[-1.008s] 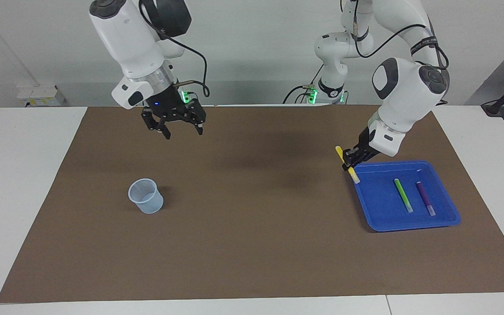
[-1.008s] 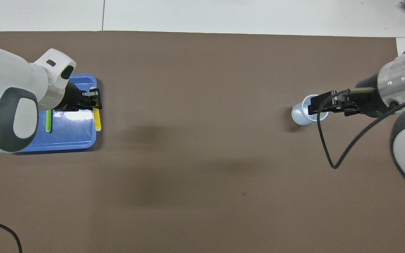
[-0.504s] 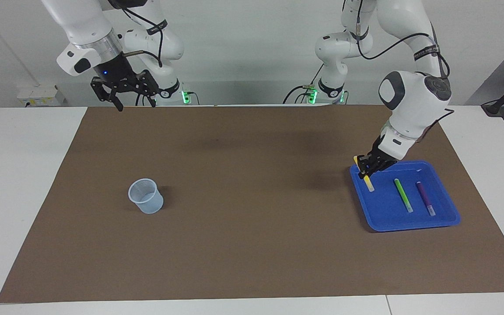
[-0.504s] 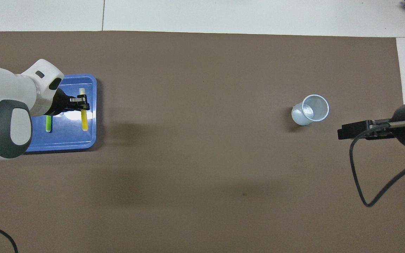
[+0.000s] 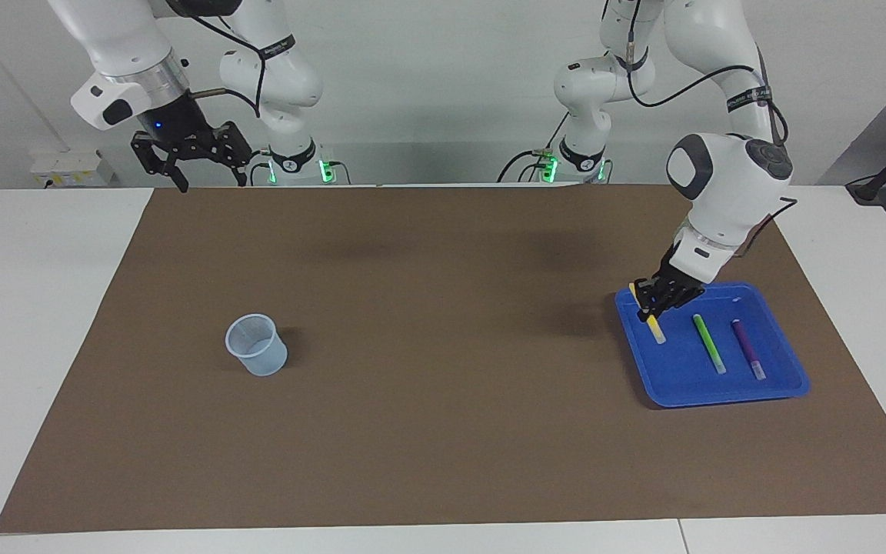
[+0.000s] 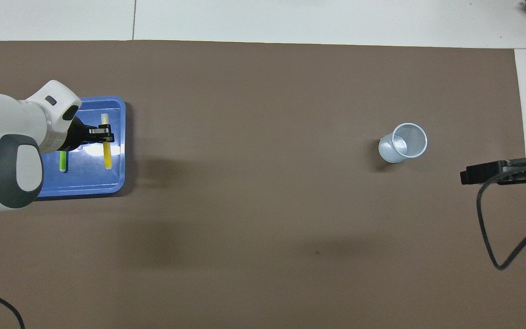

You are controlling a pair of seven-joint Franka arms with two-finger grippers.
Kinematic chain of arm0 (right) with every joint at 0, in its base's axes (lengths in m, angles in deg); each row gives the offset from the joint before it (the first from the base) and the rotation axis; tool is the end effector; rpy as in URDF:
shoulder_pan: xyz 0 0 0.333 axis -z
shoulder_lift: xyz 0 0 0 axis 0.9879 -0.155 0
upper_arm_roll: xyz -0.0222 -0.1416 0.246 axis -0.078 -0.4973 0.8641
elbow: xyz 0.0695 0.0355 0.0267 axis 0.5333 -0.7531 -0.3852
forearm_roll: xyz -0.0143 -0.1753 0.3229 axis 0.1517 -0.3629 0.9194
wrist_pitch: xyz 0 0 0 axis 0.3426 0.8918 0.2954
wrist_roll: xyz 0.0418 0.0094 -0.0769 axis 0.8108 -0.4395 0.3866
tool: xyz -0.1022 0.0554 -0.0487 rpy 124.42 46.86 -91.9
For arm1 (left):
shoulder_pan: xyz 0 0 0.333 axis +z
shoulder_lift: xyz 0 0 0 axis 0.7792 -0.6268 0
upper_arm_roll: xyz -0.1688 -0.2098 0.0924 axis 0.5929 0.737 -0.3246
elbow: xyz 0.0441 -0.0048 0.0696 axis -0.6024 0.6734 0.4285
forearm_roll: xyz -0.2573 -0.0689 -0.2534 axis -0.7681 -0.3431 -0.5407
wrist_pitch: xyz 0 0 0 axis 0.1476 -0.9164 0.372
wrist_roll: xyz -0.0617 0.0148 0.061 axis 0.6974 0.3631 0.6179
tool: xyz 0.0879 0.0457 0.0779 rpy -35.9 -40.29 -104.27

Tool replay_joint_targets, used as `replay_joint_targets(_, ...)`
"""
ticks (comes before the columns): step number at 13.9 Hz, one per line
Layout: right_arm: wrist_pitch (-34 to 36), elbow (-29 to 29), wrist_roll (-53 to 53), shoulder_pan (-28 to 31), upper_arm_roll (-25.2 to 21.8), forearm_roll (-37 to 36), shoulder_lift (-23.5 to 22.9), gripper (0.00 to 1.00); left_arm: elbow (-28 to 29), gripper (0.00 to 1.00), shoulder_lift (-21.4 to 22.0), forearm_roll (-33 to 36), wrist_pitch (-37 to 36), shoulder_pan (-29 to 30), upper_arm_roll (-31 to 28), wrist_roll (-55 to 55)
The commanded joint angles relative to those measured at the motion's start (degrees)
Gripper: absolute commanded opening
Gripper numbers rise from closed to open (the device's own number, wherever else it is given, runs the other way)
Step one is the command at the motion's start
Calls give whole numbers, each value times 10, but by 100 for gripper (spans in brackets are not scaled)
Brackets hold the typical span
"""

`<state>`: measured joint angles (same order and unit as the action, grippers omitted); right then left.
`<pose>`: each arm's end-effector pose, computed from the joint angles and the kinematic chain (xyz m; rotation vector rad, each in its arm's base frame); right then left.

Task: Right arm passes pens to left for tray arrangement
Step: 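Release the yellow pen in the tray and adjust it with the left gripper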

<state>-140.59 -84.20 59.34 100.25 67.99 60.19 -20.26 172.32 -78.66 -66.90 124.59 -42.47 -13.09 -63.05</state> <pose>0.4816 0.0176 0.5814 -3.0684 -0.0413 -0.0011 0.5702 -0.0554 0.3750 2.9542 0.0319 0.2132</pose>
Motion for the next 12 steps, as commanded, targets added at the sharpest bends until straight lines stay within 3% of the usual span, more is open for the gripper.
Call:
replay_joint_targets(1,-7,-11,14,11,6,-11,7,100,13,0,-11,11,42,20,3,51)
replay_joint_targets(6,-9,-11,13,3,9,-11,-10,100,10,0,-43,52,90,36,1,72)
replay_joint_targets(12,-18,-8,10,-17,11,-14,-25,100,3,0,-93,52,139,52,1,42)
